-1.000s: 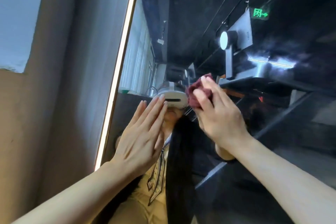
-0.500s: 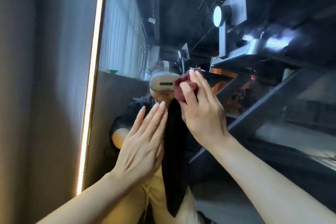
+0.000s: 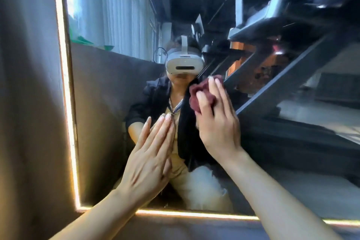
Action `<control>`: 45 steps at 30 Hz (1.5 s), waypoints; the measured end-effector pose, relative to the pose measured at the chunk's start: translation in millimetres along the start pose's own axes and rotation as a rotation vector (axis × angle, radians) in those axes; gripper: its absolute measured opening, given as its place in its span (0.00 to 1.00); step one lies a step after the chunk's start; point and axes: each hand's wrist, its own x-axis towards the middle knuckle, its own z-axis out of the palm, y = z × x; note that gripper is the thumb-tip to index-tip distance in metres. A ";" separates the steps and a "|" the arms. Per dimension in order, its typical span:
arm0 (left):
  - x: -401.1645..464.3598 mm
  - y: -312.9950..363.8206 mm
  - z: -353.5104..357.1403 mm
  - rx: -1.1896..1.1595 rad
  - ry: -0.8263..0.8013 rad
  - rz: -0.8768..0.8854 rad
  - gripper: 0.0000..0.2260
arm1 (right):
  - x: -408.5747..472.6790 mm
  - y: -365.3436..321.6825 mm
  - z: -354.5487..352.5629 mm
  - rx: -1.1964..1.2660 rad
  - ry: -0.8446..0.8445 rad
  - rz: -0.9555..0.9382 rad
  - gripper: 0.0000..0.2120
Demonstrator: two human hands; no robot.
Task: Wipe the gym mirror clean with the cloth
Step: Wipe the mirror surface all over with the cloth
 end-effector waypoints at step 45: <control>-138.2 86.8 21.5 -0.242 -0.253 -0.925 0.42 | -199.8 -4.9 -16.7 0.244 -0.594 -0.778 0.19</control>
